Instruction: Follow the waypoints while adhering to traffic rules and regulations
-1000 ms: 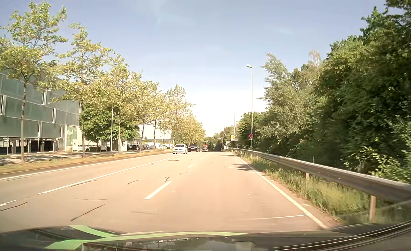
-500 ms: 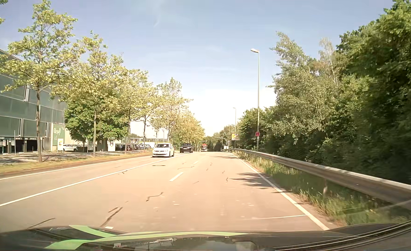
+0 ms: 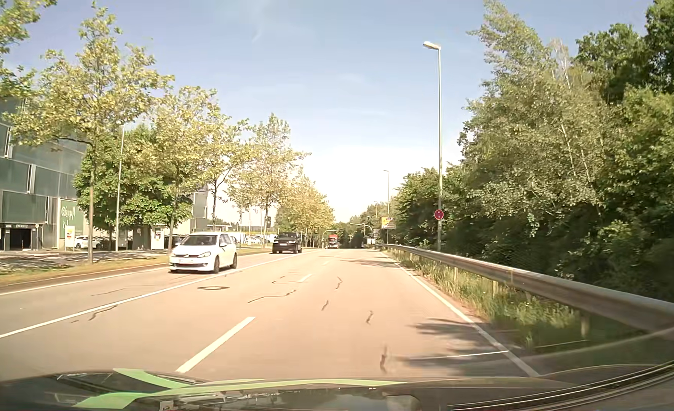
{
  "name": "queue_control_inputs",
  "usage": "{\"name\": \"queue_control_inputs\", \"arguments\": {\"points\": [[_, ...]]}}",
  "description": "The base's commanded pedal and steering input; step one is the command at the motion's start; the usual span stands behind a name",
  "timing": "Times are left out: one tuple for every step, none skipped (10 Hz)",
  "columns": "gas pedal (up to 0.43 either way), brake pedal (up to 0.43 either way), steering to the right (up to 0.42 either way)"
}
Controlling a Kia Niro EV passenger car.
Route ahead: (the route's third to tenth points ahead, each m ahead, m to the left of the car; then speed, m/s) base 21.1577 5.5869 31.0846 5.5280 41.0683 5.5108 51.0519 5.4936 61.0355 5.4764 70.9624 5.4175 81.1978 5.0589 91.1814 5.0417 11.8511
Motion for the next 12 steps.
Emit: {"name": "queue_control_inputs", "arguments": {"points": [[0.157, 0.000, 0.000], [0.157, 0.000, -0.001], [0.157, 0.000, 0.000], [0.157, 0.000, -0.001], [0.157, 0.000, -0.001], [0.157, 0.000, 0.000], [0.157, 0.000, 0.000], [0.157, 0.000, 0.000], [0.157, 0.000, 0.000], [0.150, 0.000, -0.001], [0.150, 0.000, -0.001], [0.150, 0.000, 0.000]]}}
